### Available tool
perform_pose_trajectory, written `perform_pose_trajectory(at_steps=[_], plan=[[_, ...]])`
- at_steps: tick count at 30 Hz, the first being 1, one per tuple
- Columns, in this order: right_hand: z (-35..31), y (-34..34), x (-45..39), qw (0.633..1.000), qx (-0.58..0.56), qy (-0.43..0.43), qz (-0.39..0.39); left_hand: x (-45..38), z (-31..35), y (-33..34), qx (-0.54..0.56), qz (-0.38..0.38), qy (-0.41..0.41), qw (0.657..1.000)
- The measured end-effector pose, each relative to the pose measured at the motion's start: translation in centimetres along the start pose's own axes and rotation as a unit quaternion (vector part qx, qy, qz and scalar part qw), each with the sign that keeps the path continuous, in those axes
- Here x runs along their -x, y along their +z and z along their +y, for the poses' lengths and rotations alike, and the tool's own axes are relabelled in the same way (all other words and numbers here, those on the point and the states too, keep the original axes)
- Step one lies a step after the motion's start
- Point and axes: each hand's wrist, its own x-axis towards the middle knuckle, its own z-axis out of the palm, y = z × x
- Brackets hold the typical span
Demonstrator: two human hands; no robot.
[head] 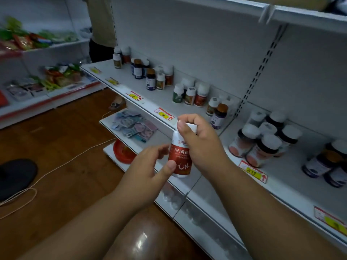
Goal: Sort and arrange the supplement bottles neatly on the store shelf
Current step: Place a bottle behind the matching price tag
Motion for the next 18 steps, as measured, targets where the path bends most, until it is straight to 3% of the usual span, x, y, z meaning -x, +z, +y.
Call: perform_pose_trajectory(at_steps=[5, 18], plan=[[0.2, 3.3, -4.1, 0.998, 0.013, 0.03, 0.05, -4.3, -3.2, -4.9, -0.014, -0.049, -0.006, 0.999], [4.4, 2.2, -17.1, 0.986, 0.043, 0.075, 0.145, -20.0, -7.3, -5.0, -0.036, -0.159, 0.047, 0.986]])
